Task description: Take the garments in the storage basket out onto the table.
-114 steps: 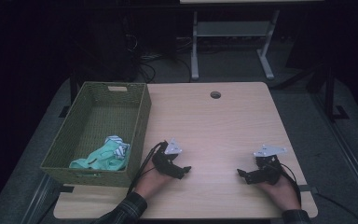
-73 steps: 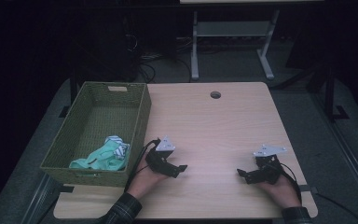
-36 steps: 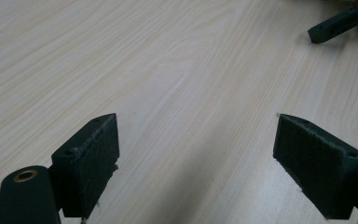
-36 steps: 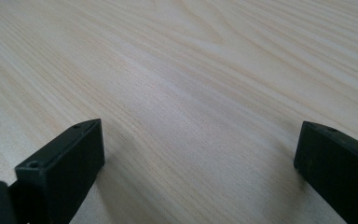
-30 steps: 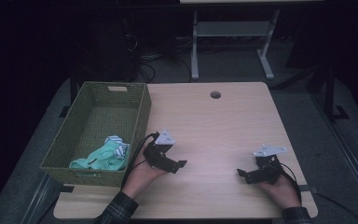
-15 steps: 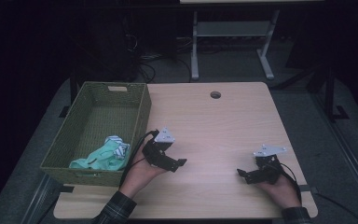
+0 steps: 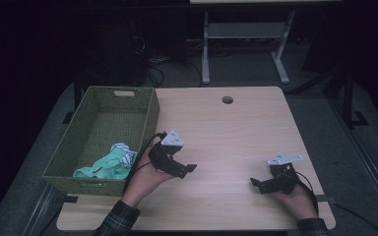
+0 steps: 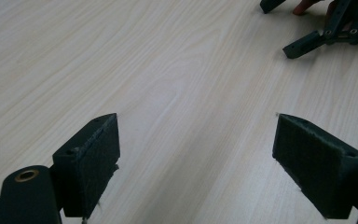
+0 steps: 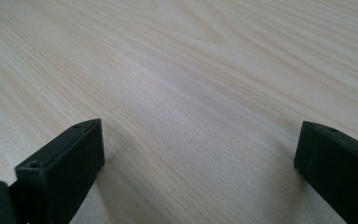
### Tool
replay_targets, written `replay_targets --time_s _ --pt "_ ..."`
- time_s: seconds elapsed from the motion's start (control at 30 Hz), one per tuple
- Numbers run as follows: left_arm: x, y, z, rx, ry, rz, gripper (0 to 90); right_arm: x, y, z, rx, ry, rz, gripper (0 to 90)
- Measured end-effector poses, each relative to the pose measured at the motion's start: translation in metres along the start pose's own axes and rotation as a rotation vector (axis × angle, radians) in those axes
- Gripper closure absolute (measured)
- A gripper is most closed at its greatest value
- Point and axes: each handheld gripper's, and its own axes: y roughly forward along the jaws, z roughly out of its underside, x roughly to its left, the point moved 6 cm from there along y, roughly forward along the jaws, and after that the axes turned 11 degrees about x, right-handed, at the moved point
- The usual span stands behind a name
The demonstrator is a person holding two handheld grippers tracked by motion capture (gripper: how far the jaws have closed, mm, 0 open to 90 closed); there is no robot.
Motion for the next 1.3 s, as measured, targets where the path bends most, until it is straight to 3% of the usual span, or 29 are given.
replay_targets --time_s 0.5,0.77,1.3 --pt "0.012 -0.021 -0.004 0.003 0.008 0.000 14.6 0.000 0.000 0.000 -0.001 0.000 0.000 1.4" --pt "0.020 -0.029 -0.001 0.042 0.018 0.011 14.6 0.000 0.000 0.000 -0.001 0.000 0.000 1.3" --pt "0.041 -0.059 0.021 0.026 -0.033 -0.013 14.6 0.000 0.000 0.000 0.001 -0.001 0.000 1.3"
